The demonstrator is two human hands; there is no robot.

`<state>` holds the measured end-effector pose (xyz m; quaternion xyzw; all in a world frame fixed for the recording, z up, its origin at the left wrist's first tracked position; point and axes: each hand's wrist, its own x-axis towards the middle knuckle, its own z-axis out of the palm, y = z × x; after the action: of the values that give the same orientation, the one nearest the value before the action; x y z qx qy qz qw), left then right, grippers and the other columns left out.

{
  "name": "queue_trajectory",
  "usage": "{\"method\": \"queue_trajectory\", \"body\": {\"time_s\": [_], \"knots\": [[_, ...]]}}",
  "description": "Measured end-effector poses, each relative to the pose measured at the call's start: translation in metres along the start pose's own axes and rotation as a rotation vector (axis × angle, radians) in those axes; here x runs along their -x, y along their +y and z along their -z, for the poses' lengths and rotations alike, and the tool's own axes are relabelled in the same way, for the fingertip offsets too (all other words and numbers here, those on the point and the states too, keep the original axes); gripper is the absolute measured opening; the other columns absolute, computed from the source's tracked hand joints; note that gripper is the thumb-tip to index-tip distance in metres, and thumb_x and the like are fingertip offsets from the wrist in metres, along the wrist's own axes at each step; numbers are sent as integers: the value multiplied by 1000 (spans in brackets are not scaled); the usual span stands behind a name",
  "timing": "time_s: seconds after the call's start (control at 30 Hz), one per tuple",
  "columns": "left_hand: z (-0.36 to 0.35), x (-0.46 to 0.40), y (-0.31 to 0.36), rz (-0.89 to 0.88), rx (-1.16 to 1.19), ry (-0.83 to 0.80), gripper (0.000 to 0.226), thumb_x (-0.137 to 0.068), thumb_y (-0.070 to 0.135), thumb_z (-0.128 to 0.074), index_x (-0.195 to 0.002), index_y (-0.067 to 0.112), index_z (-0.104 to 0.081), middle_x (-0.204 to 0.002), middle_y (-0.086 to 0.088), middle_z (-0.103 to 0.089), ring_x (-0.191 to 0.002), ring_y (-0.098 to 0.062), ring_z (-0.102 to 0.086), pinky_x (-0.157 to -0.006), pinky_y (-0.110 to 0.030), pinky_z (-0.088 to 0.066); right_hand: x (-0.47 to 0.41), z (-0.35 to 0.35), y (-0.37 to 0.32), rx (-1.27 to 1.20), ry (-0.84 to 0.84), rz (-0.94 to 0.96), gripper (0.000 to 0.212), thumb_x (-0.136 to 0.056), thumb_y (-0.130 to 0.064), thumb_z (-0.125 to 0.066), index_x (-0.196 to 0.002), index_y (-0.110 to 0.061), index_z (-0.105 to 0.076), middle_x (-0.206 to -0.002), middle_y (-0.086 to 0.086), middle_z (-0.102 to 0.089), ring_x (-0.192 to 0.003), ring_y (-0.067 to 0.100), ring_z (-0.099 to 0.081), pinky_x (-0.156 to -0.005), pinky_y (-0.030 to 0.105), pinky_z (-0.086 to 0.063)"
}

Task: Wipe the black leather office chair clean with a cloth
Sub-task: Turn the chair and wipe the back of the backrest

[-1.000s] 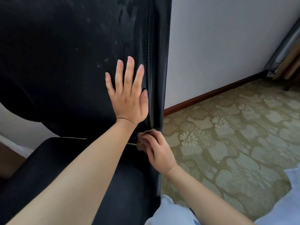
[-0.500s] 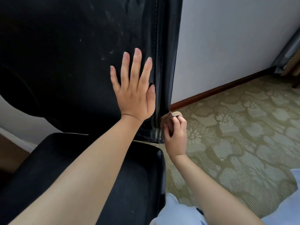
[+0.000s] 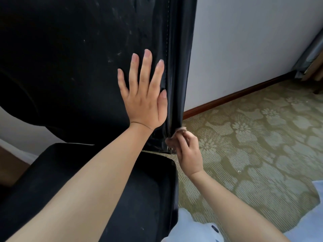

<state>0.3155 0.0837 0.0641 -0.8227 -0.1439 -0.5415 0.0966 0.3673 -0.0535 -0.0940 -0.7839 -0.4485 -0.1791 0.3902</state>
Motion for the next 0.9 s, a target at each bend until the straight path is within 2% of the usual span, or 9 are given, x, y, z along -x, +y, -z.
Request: {"method": "queue_trajectory", "body": {"time_s": [0.07,0.13,0.23,0.3,0.4,0.47,0.6,0.7,0.9], "knots": [[-1,0,0,-1,-2,4,51,-98,34,-14,-142,13,-28,-146,-16,-31,-137,-37,-26,-113,-58,-14,-8,-4,-7,-74,116,-31,24,-94,-15,-50,-115,-7,-59,-121,-18,-41,-110,4,-44,-93,13,-37],[-1,1,0,-1,-2,2,51,-98,34,-14,-142,13,-28,-146,-15,-28,-137,-37,-26,-112,-58,-15,-8,-13,-8,-51,146,-24,28,-91,-15,-50,-110,1,-61,-121,-5,-42,-105,16,-46,-88,16,-39],[-2,0,0,0,-6,-2,51,-98,34,-14,-141,13,-29,-146,-16,-31,-137,-37,-26,-111,-59,-15,3,-25,-5,4,82,-69,30,-89,-26,-49,-105,-2,-58,-114,10,-52,-93,25,-58,-61,21,-51],[-2,0,0,-3,-3,-2,51,-98,35,-14,-141,13,-30,-145,-17,-33,-137,-37,-27,-111,-59,-15,6,-28,-6,-1,24,-167,25,-86,-24,-60,-96,-1,-59,-103,11,-57,-79,27,-63,-43,23,-43],[-1,0,0,0,-3,12,50,-97,33,-18,-141,13,-30,-145,-18,-35,-137,-37,-27,-111,-59,-15,4,-22,-12,-26,11,-248,20,-81,-18,-70,-92,-3,-62,-100,9,-57,-70,24,-61,-46,20,-33],[-1,0,0,2,-5,18,50,-93,30,-25,-140,13,-31,-144,-20,-37,-136,-37,-27,-111,-59,-16,4,-14,-14,-62,40,-108,20,-85,-24,-59,-96,-8,-63,-104,3,-56,-77,15,-58,-50,18,-40],[-1,-1,0,-1,-4,16,50,-95,32,-21,-141,13,-30,-145,-17,-33,-137,-37,-27,-112,-59,-15,3,-20,-2,-33,-15,126,20,-90,-21,-54,-107,-17,-63,-113,-19,-49,-94,15,-56,-78,17,-46],[-1,-1,1,-1,-7,9,51,-97,34,-17,-141,13,-30,-145,-17,-33,-137,-37,-27,-112,-59,-15,14,-35,17,172,-32,243,27,-82,-8,-67,-108,-4,-64,-117,3,-47,-82,23,-53,-61,31,-54],[-1,0,-1,2,-6,8,51,-94,32,-22,-140,13,-30,-144,-22,-39,-137,-38,-27,-112,-58,-13,20,-25,15,245,-136,285,37,-82,-11,-44,-114,-2,-61,-115,3,-44,-76,26,-53,-47,31,-51]]}}
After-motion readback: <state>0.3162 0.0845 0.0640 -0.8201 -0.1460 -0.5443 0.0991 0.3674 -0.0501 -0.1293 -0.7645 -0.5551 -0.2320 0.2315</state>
